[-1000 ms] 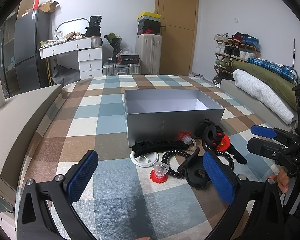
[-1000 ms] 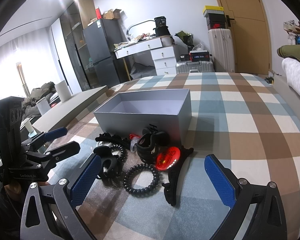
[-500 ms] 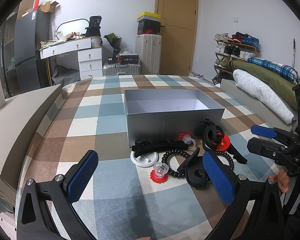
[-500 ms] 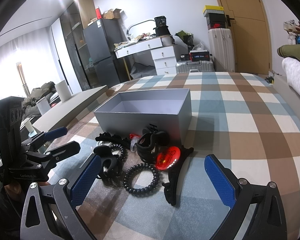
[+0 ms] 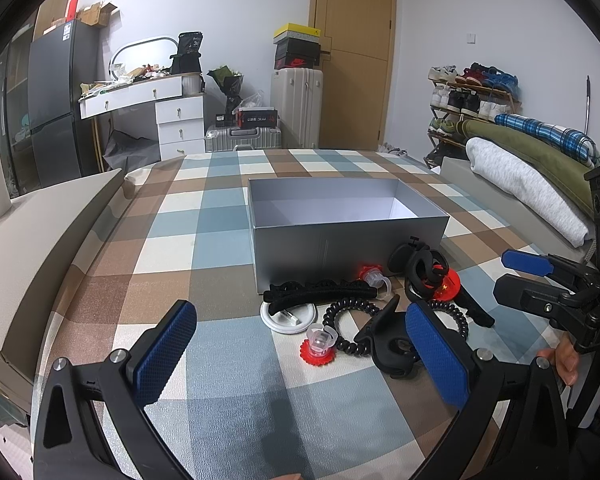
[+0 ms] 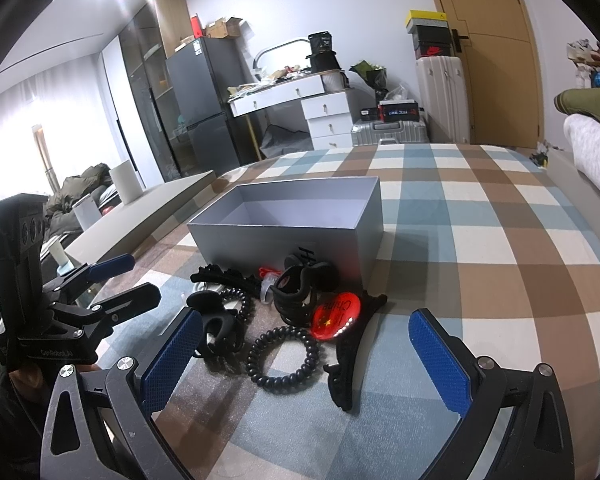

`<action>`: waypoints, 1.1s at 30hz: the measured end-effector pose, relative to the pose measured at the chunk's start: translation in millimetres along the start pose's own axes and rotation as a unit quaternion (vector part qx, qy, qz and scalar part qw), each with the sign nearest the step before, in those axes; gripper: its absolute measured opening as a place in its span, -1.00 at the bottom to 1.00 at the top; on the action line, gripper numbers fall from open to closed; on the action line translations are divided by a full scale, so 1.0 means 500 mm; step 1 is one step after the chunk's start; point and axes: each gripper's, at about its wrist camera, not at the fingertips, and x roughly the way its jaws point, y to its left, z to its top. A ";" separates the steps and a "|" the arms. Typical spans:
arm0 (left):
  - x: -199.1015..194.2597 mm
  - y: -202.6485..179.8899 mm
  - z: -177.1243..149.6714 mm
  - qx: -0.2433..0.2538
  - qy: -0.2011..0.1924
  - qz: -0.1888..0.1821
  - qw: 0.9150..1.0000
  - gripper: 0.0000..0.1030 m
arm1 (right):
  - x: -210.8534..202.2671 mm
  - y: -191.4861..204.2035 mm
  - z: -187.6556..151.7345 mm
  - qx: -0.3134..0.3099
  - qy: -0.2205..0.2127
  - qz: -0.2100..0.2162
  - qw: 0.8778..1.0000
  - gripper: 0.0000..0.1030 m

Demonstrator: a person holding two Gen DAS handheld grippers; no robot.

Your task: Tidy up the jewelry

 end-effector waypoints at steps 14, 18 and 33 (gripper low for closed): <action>0.000 0.003 -0.002 0.000 0.002 -0.002 1.000 0.98 | 0.001 0.000 -0.001 0.000 0.002 -0.001 1.000 1.00; 0.002 0.008 -0.002 -0.005 0.007 0.000 1.000 0.98 | 0.008 -0.001 -0.003 0.000 0.014 -0.004 1.000 1.00; -0.001 -0.027 -0.001 0.023 0.031 -0.021 0.999 0.98 | 0.040 -0.009 -0.003 0.006 0.091 -0.029 0.995 0.99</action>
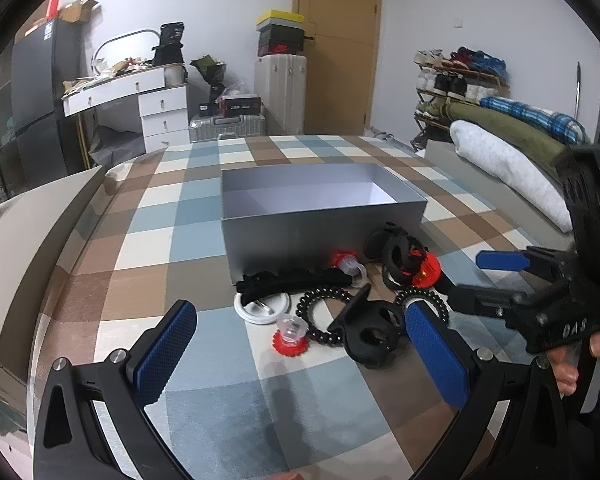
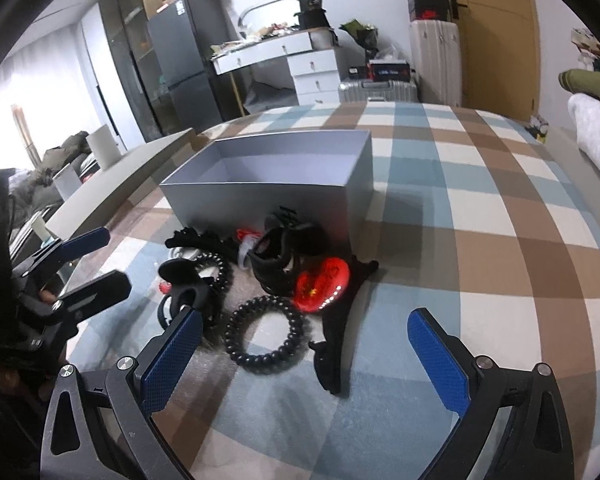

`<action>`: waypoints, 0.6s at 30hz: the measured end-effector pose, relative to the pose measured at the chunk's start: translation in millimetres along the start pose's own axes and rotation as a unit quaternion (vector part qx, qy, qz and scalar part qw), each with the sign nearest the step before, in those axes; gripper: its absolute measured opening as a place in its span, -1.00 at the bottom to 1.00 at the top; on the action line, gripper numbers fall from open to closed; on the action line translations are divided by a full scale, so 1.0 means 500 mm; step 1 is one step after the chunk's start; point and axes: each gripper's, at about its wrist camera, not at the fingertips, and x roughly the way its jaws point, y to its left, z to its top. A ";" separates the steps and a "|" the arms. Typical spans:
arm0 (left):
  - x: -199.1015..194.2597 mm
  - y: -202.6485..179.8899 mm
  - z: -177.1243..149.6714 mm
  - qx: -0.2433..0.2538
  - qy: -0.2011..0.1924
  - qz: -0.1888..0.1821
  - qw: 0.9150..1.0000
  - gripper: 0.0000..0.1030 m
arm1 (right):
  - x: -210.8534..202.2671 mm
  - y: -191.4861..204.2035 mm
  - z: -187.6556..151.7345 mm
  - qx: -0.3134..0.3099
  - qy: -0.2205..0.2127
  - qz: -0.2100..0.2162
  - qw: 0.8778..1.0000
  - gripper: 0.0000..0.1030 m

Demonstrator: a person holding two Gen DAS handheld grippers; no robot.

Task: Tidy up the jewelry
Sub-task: 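Move the left tool toward the black claw clip while the right tool approaches the black spiral hair tie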

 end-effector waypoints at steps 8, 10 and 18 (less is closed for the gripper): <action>0.002 -0.013 0.000 0.012 0.013 -0.012 1.000 0.98 | 0.004 0.026 0.000 -0.015 0.013 0.041 0.999 0.48; 0.003 -0.018 -0.001 0.018 0.017 -0.024 0.999 0.97 | 0.007 0.039 -0.001 -0.020 0.017 0.051 0.998 0.40; 0.019 -0.051 0.000 0.054 0.039 -0.041 0.997 0.91 | 0.024 0.063 -0.014 -0.048 0.044 0.043 0.997 0.11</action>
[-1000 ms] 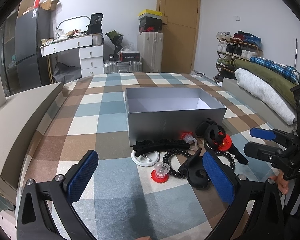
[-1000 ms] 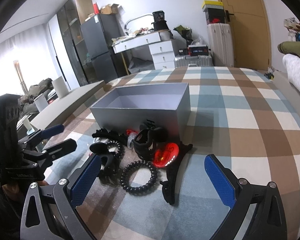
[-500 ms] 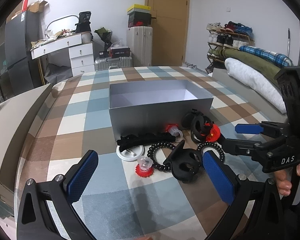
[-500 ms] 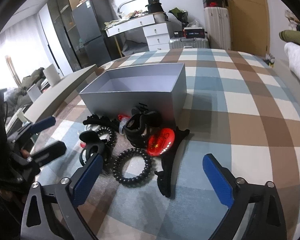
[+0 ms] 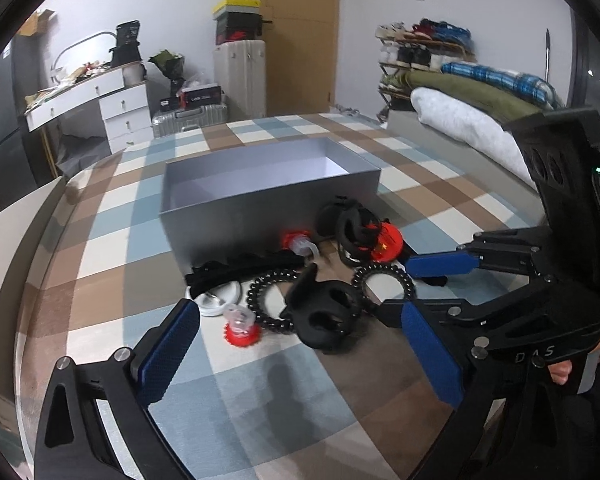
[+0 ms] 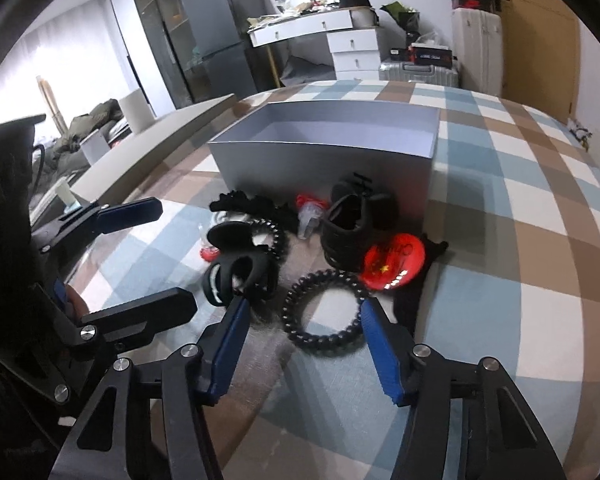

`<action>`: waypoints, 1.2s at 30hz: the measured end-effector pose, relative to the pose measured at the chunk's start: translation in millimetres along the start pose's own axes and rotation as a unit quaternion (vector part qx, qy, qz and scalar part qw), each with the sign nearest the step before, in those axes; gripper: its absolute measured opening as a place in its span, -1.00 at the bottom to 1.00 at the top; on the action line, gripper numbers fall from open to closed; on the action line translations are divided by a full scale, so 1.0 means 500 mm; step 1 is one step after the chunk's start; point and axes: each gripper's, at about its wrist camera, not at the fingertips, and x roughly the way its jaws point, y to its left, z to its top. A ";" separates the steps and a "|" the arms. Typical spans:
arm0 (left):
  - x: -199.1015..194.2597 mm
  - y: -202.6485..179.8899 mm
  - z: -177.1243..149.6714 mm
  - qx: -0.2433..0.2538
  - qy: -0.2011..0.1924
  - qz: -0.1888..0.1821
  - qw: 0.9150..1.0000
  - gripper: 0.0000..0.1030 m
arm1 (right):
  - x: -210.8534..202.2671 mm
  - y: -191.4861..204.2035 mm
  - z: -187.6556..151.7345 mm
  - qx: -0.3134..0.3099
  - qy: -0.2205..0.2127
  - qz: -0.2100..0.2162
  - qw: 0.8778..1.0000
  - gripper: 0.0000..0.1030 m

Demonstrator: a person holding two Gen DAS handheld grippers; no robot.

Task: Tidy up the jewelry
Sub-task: 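Move the left tool toward the black claw clip while the right tool approaches the black spiral hair tie, then close the left gripper on the black claw clip while the right gripper grasps the black spiral hair tie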

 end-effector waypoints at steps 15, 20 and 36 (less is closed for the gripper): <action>0.031 0.005 0.003 -0.013 0.038 -0.010 0.999 0.18 | 0.016 -0.009 0.004 -0.019 0.018 -0.017 0.999 0.06; 0.034 0.001 0.005 -0.011 0.037 -0.020 0.999 -0.05 | 0.014 -0.009 0.000 -0.020 0.018 -0.015 1.000 0.06; 0.019 0.012 0.007 -0.026 0.023 -0.048 0.998 -0.59 | 0.012 -0.008 -0.002 -0.021 0.016 -0.015 1.000 0.06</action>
